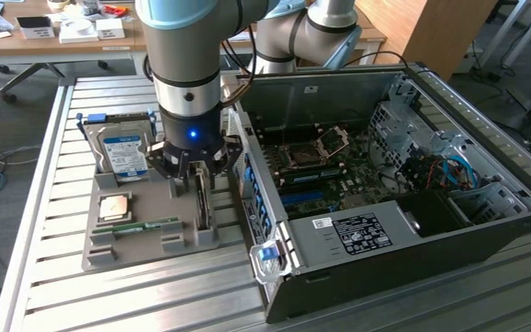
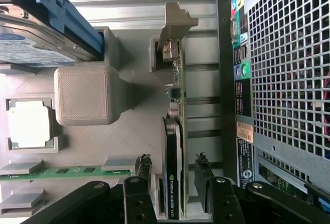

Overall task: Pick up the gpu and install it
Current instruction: 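Pick up the gpu and move the gpu toward the slot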

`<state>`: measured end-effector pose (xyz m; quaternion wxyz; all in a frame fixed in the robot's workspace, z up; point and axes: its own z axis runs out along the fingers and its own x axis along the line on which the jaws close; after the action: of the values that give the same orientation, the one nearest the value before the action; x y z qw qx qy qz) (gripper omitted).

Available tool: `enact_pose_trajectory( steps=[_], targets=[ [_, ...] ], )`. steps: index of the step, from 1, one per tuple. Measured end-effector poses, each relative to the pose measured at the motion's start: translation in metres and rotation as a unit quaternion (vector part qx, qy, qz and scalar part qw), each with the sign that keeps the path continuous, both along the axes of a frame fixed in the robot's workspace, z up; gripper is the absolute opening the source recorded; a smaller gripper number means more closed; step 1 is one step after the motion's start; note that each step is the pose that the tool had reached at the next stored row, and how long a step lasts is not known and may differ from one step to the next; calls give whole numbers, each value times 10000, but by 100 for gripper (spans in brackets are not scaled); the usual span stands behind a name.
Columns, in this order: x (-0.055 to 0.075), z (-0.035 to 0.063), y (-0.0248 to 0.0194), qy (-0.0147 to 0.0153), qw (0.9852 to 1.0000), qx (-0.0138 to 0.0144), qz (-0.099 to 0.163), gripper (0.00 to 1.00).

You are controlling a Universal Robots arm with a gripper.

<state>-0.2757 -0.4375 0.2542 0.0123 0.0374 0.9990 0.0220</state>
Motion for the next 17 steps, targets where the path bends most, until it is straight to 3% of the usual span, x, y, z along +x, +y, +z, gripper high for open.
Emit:
enact_pose_trajectory(
  steps=[17],
  targets=[
    [0, -36, 0, 0, 10000, 0, 0, 47]
  ],
)
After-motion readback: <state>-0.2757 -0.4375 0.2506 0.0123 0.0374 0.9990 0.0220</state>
